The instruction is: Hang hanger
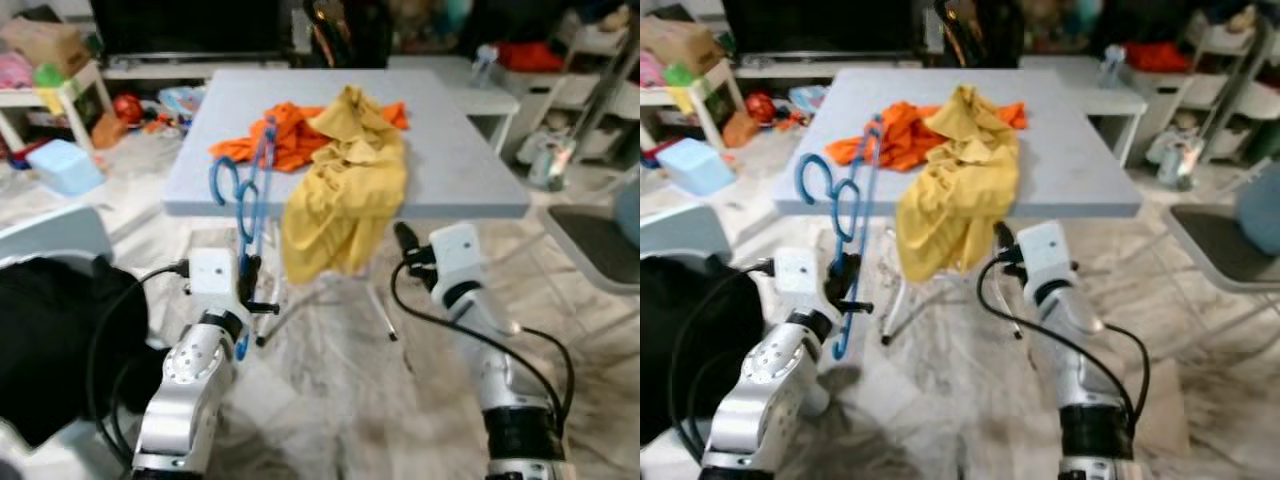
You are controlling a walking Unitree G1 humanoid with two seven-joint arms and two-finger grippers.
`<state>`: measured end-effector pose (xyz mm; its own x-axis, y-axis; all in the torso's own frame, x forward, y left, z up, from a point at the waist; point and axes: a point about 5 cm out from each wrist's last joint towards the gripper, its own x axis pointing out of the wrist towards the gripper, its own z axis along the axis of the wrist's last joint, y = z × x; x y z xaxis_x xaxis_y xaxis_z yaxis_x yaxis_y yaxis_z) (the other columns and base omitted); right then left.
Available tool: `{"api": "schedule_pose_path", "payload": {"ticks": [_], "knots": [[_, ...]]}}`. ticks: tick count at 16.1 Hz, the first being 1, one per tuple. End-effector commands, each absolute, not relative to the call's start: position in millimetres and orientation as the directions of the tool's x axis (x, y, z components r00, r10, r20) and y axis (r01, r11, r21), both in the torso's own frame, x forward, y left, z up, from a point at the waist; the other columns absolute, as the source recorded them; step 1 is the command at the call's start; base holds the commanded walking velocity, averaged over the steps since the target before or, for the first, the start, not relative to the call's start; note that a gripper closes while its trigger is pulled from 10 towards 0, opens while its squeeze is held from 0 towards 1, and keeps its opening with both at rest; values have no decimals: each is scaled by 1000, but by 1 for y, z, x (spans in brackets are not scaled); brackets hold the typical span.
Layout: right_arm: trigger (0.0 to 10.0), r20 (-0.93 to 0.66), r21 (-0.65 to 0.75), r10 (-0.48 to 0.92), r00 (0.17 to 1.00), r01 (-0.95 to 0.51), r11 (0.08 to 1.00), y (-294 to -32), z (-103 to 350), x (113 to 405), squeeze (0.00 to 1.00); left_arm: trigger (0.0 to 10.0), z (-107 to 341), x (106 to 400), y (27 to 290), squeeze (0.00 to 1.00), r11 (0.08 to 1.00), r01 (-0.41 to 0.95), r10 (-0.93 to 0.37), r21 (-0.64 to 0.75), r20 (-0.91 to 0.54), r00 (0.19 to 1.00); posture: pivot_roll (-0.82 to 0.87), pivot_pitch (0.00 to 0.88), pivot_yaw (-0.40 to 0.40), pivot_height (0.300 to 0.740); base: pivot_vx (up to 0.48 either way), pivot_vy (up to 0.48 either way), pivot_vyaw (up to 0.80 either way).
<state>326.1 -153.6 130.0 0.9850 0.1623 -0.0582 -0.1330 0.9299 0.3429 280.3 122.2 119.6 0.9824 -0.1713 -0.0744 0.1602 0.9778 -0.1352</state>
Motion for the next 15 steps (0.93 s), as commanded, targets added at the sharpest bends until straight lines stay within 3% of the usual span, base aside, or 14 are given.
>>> {"api": "schedule_pose_path", "payload": {"ticks": [1, 15], "knots": [[10000, -63, 345, 142, 988, -112, 932, -159, 130, 325, 0, 10000, 121, 280, 117, 0, 974, 181, -191, -139, -64, 979, -56, 0, -8, 740, 0, 0, 0], [10000, -95, 305, -6, 995, 35, 952, -178, 121, 318, 0, 10000, 106, 273, 139, 0, 989, 95, -106, -111, -98, 990, -56, 0, -1, 740, 0, 0, 0]]}}
